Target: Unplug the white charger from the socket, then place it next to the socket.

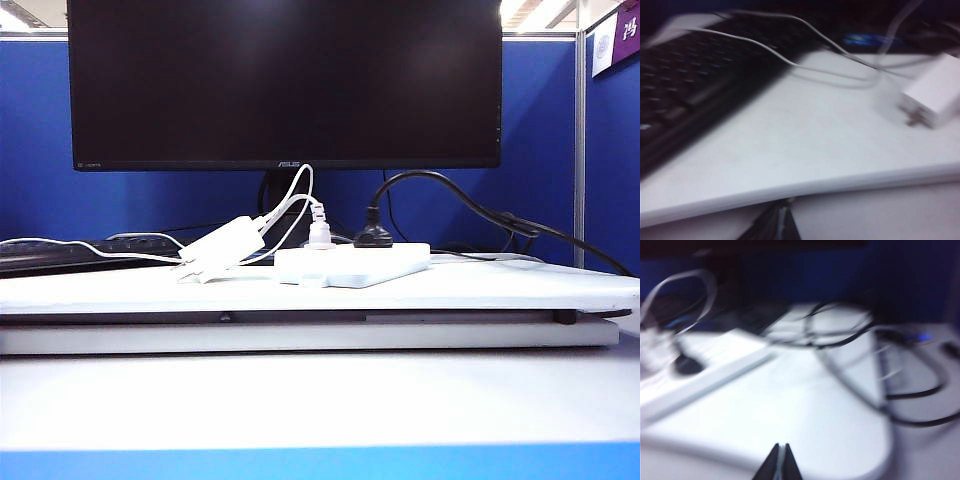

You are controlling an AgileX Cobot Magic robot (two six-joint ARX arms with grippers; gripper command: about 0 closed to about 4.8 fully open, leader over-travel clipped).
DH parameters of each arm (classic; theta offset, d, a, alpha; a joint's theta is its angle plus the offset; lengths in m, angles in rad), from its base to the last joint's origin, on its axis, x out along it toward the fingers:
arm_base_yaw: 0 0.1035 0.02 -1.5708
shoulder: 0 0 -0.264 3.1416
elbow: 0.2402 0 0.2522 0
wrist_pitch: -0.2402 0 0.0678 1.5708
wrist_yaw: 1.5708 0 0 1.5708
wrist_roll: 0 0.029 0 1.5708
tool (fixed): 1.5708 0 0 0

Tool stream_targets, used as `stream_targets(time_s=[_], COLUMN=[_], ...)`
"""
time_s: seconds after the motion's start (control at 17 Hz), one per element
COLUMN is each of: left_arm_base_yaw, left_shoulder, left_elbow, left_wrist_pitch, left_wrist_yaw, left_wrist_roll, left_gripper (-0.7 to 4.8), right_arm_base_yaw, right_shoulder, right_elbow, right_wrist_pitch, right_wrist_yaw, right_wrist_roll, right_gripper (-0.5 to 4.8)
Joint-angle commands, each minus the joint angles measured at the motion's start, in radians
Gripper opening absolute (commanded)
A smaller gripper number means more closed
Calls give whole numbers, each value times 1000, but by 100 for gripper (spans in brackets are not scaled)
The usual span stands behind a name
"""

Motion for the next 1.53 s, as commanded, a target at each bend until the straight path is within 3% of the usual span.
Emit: stream_targets(time_s=[0.06, 0.47, 0.94, 1.53], left_arm_base_yaw=[28, 33, 115, 121], left_shoulder=[0, -3, -64, -64], left_elbow=[0, 0, 0, 0], left_wrist_pitch=[-55, -55, -48, -52], left_wrist_yaw=[0, 2, -3, -3], left_wrist_roll=[-3, -3, -3, -3], left_gripper=[-4, -4, -4, -4], right_arm_base_yaw=[0, -65, -217, -218], right_shoulder=[-1, -68, -223, -224], right_elbow=[-4, -4, -4, -4], right_wrist_pitch=[-155, -343, -342, -339], right_wrist_yaw=[-130, -138, -116, -117], right_wrist_roll=[0, 0, 0, 0], right_gripper=[-1, -1, -1, -1])
